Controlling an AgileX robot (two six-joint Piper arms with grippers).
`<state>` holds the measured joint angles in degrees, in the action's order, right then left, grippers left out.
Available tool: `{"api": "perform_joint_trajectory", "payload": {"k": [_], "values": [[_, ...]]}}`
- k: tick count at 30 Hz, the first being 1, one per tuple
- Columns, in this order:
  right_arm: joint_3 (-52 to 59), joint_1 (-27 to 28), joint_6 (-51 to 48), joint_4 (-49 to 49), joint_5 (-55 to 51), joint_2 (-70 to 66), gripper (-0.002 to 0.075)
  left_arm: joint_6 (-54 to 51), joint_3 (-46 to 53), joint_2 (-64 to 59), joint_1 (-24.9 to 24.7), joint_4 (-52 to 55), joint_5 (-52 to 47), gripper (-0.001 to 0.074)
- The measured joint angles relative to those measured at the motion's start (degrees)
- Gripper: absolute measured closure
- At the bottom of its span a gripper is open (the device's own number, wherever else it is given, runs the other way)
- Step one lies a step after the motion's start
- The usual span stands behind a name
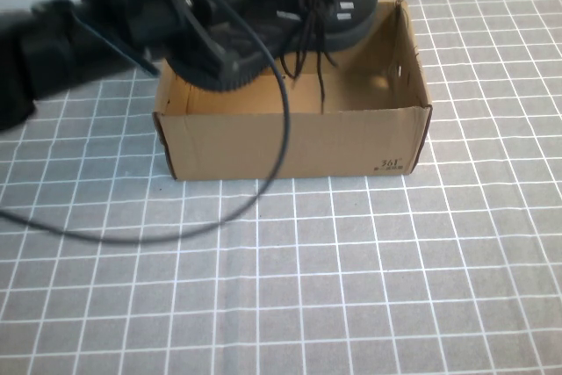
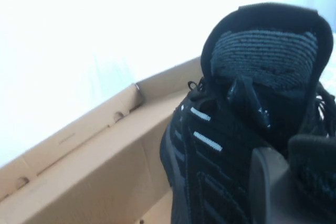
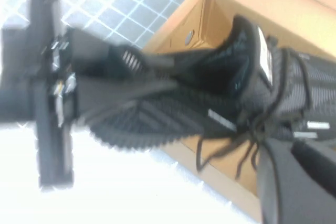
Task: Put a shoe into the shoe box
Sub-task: Place the shoe in the shoe box
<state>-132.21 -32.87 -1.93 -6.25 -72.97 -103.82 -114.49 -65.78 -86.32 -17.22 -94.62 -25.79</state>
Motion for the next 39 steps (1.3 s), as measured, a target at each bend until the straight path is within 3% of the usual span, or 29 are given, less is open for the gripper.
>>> {"api": "perform_joint_trajectory", "payload": {"k": [10, 16, 28, 39], "values": [[16.0, 0.0, 1.2, 3.6, 0.1, 13.8, 0.0739, 20.6, -20.3, -12.3, 6.8, 23.7, -23.4, 0.0667], [28.2, 0.0, 3.1, 7.8, 0.1, 22.4, 0.0741, 26.3, -33.8, -22.3, 8.1, 28.2, -33.0, 0.0668], [40.2, 0.0, 9.3, 13.2, 0.1, 32.7, 0.0742, 27.2, -51.2, -37.2, 8.6, 29.1, -34.4, 0.0668], [41.0, 0.0, 10.4, 12.6, 0.1, 32.9, 0.0742, 23.2, -55.8, -45.6, 8.6, 28.6, -34.2, 0.0668]]}}
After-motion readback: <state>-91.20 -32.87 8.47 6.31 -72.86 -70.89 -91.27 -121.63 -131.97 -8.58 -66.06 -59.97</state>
